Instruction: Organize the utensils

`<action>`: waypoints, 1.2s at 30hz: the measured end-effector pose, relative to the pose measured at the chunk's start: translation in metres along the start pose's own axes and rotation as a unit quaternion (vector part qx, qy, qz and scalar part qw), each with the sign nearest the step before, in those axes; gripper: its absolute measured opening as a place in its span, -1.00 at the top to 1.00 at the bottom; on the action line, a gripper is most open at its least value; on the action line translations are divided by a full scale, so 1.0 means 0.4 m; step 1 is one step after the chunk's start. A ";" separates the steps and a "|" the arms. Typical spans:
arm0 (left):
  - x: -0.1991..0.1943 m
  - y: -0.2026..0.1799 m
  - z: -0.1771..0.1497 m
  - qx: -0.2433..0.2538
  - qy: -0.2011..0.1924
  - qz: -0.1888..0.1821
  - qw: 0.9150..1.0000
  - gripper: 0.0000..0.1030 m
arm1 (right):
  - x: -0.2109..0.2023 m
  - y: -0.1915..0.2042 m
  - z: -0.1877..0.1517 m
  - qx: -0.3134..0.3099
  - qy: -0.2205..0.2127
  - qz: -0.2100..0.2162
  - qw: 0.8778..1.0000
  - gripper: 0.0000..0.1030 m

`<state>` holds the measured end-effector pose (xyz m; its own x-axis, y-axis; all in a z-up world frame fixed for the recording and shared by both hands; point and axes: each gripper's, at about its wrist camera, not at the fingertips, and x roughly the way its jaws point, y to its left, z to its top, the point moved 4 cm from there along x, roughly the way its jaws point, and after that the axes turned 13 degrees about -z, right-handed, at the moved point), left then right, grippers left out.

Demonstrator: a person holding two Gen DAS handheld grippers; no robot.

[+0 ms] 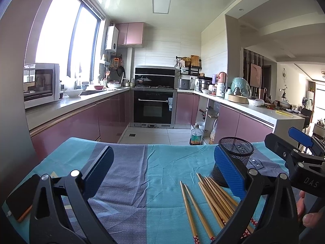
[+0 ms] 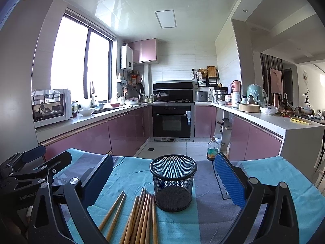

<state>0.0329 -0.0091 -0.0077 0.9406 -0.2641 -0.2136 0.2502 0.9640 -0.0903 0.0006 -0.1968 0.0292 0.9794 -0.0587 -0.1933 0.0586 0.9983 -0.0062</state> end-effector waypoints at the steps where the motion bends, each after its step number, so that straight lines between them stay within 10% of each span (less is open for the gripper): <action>1: 0.000 -0.001 0.000 0.000 0.000 0.000 1.000 -0.89 | 0.000 0.000 0.000 0.000 0.000 0.000 1.000 -0.87; 36: -0.001 -0.002 -0.010 -0.005 0.002 -0.003 1.000 -0.89 | -0.002 0.002 -0.003 0.000 0.003 -0.001 1.000 -0.87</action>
<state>0.0313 -0.0099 -0.0115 0.9382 -0.2702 -0.2162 0.2539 0.9620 -0.1005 -0.0005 -0.1960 0.0281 0.9782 -0.0600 -0.1986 0.0599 0.9982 -0.0068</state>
